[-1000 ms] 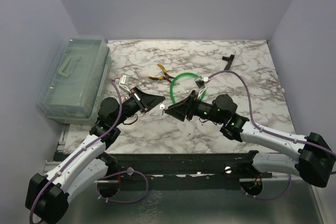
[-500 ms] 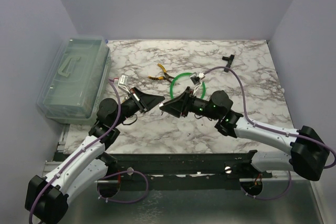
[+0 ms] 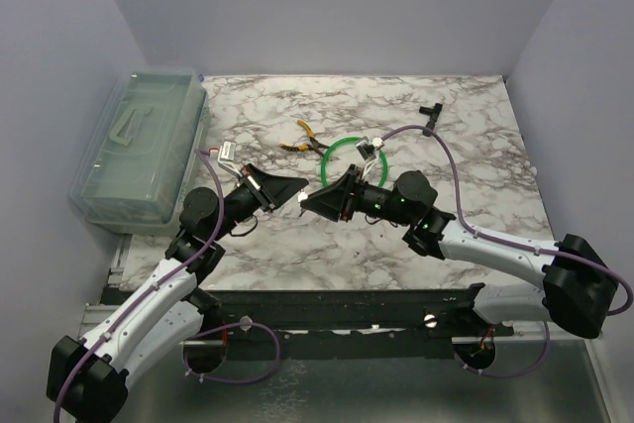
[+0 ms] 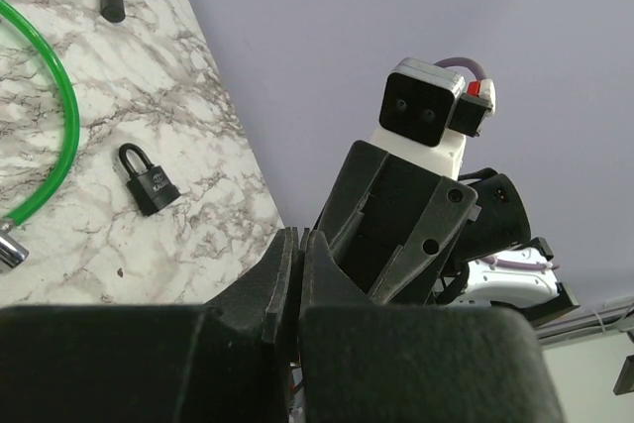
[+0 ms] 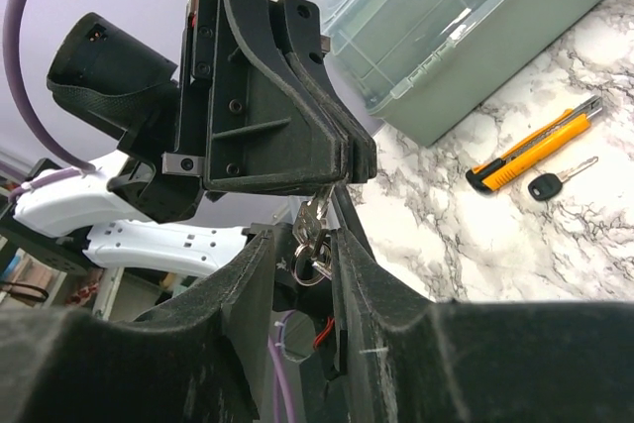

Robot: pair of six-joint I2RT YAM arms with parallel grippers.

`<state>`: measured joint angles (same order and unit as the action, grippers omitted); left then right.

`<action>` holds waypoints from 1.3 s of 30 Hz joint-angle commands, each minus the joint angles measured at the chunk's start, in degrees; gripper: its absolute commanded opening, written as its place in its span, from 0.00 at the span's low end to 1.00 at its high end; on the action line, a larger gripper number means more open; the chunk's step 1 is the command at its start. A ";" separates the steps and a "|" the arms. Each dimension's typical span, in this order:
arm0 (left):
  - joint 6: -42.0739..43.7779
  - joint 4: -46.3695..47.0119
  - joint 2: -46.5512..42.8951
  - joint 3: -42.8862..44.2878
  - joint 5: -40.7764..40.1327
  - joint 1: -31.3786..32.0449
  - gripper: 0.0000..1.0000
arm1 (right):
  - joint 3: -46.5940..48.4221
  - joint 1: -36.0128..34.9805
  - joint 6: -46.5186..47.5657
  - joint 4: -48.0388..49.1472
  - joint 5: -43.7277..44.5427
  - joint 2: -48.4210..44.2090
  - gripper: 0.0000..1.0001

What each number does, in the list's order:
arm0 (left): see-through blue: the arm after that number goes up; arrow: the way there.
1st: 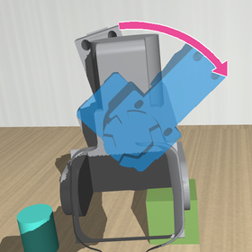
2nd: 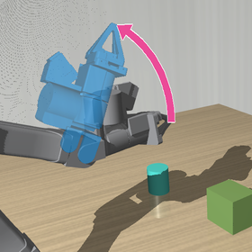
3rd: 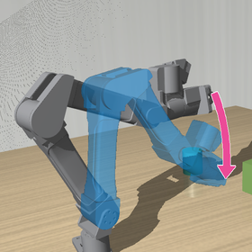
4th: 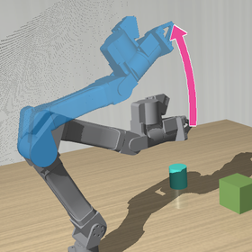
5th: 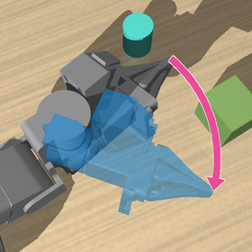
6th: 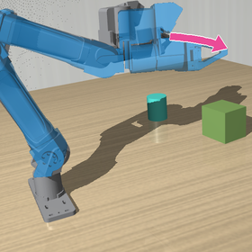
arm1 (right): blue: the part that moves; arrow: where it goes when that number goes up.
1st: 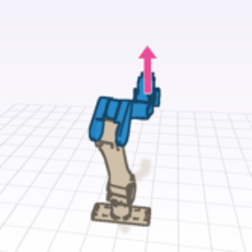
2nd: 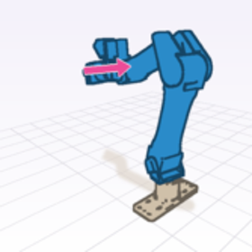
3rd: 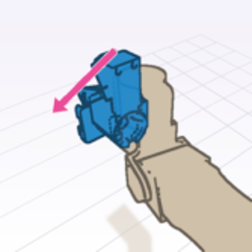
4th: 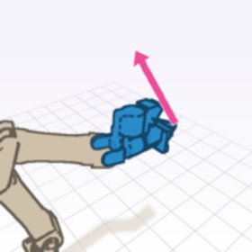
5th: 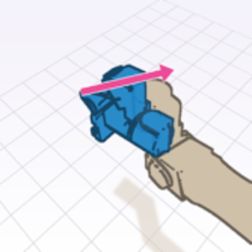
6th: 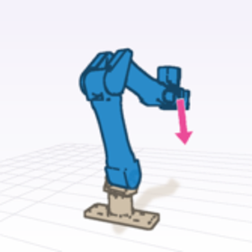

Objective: Unlock with the key

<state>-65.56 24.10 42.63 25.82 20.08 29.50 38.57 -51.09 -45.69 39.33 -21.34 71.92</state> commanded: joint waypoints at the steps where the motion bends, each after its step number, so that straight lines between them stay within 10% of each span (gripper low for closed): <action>1: 0.26 1.04 -0.66 1.11 -1.62 0.33 0.00 | 1.47 0.11 -0.51 2.62 -1.15 1.05 0.34; 14: -0.01 1.21 -0.99 0.64 -2.03 0.30 0.00 | 2.38 0.11 -0.97 4.06 -1.42 2.44 0.33; 31: 0.08 1.48 -1.90 -0.43 -2.92 0.32 0.00 | 2.47 0.11 -1.34 4.65 -1.57 3.07 0.01; 39: 0.85 0.01 -3.60 -1.31 -4.02 0.30 0.41 | 2.22 0.11 -0.78 -1.72 1.27 0.76 0.01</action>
<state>-65.67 24.25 40.32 25.23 18.04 29.50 39.29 -50.92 -47.81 41.36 -21.69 74.52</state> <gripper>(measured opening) 0.287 0.025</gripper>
